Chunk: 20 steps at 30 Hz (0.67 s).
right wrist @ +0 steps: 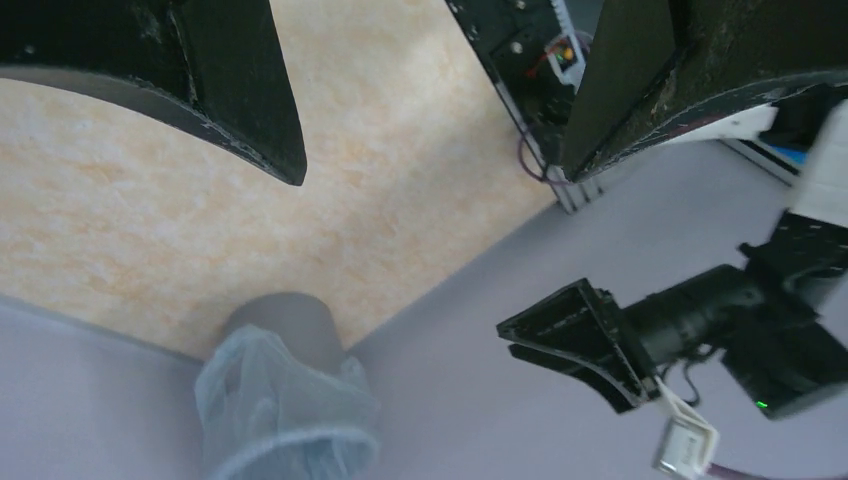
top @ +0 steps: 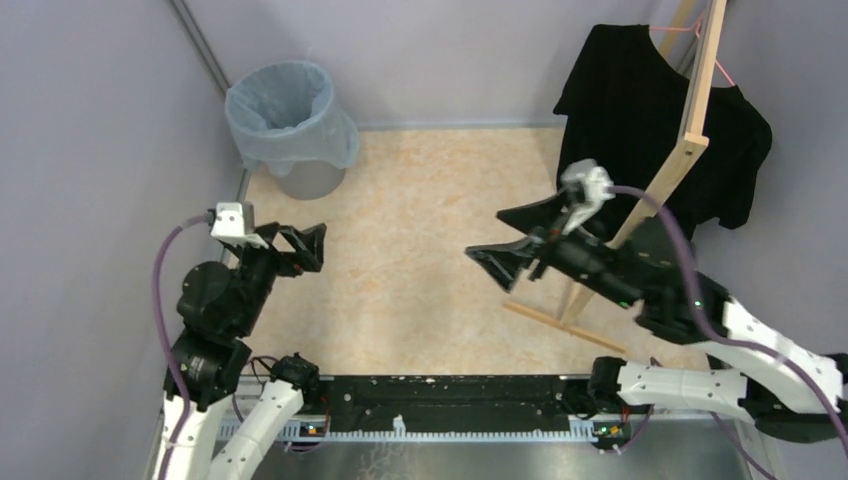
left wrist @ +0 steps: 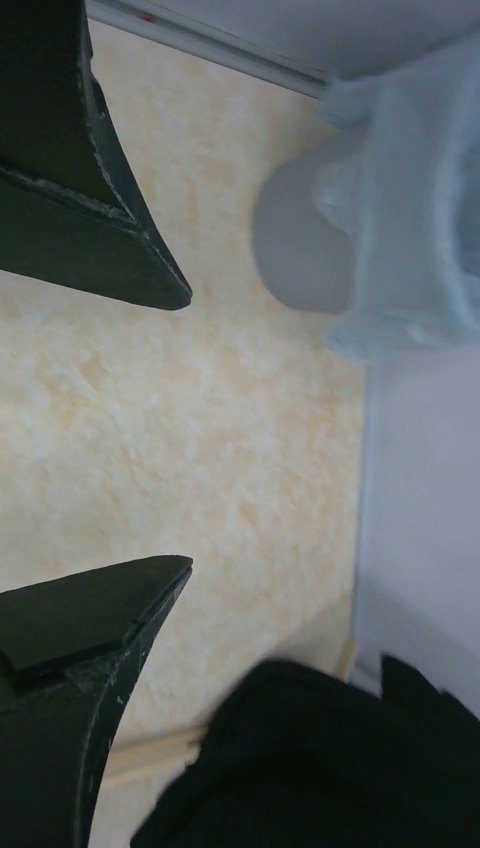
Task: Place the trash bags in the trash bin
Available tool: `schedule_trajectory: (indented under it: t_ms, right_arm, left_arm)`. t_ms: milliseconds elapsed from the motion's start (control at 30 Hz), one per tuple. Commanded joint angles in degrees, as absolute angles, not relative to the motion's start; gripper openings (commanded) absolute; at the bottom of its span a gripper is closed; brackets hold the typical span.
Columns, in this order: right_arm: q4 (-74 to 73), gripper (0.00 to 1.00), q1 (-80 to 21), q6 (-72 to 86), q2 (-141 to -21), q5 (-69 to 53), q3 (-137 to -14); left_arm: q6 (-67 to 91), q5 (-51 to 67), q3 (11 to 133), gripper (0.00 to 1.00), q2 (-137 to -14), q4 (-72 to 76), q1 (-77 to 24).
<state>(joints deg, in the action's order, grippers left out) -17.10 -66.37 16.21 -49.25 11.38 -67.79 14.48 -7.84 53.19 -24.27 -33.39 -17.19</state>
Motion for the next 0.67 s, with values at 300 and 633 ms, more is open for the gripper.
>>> schedule_trajectory:
  t_ms: [300,633]
  right_arm:
    - [-15.2,0.99,-66.8,13.8,-36.0,12.9,-72.4]
    - [-12.9,0.99,-66.8,13.8,-35.4,13.5,-70.4]
  left_arm:
    - [12.2,13.6,70.8,0.99,-30.8,-17.8,-18.6]
    - [11.4,10.7,70.6,0.99,-29.9,-16.4,-18.6]
